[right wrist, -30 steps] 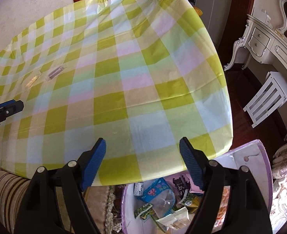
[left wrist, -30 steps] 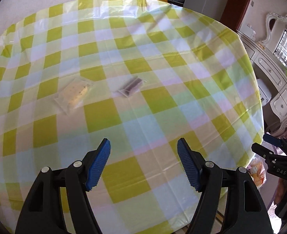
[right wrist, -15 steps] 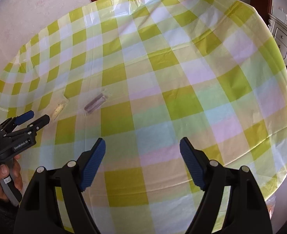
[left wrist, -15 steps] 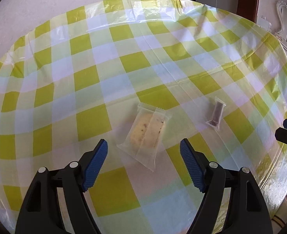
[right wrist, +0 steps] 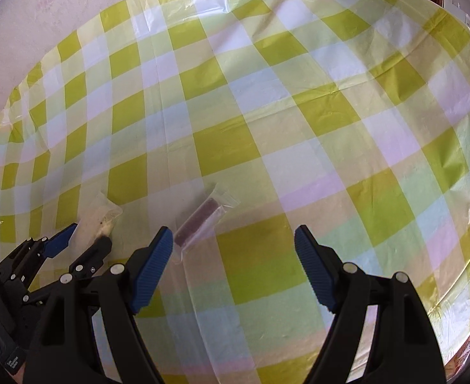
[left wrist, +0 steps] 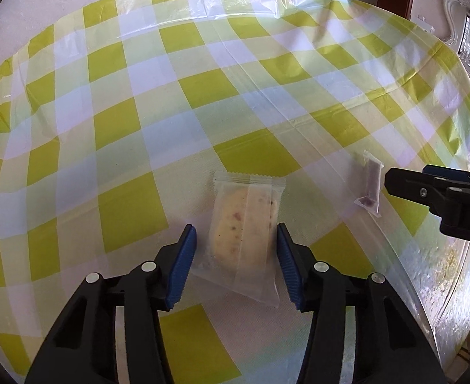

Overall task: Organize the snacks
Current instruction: 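Return to the table and grasp the clear bread bar bag with the left gripper, then grasp the purple bar wrapper with the right gripper while the left holds the bread bag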

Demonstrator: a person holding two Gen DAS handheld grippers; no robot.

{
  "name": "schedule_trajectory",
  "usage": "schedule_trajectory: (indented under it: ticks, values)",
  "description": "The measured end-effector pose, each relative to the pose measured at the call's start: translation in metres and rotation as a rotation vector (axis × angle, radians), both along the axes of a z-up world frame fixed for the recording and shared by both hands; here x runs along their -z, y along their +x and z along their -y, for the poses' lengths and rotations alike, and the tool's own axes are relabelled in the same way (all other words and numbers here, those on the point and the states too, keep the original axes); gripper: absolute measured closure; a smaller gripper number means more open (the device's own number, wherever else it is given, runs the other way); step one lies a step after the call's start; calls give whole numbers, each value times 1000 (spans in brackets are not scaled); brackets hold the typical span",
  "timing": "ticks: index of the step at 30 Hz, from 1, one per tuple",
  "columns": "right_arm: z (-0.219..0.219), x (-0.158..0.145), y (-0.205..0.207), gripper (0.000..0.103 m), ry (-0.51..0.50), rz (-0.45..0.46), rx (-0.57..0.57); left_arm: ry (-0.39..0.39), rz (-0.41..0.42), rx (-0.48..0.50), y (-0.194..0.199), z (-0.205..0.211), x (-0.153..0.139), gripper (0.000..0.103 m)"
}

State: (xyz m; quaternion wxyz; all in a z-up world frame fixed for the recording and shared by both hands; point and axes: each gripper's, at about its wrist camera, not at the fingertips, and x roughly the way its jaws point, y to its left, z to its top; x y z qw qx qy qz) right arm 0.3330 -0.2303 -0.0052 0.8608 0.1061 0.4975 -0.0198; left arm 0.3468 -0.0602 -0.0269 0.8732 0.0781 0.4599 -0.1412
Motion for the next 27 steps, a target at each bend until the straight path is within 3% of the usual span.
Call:
schedule_trajectory:
  ticks: [9, 12, 16, 18, 21, 27]
  values:
    - [-23, 16, 13, 26, -101, -3, -37, -35, -33, -75, -8, -17, -3, 67]
    - [-29, 21, 11, 42, -151, 4, -56, -35, -37, -85, -11, -19, -4, 68]
    - [-30, 21, 7, 54, -149, 27, -82, -43, -42, -88, -16, -19, -4, 68]
    - [-30, 21, 5, 70, -146, 39, -100, -45, -45, -90, -18, -20, -5, 68]
    - [-26, 20, 0, 85, -135, 48, -114, -58, -50, -96, -22, -21, -6, 68]
    - [-20, 19, -15, 88, -146, 58, -134, -74, -51, -103, -31, -22, -9, 68]
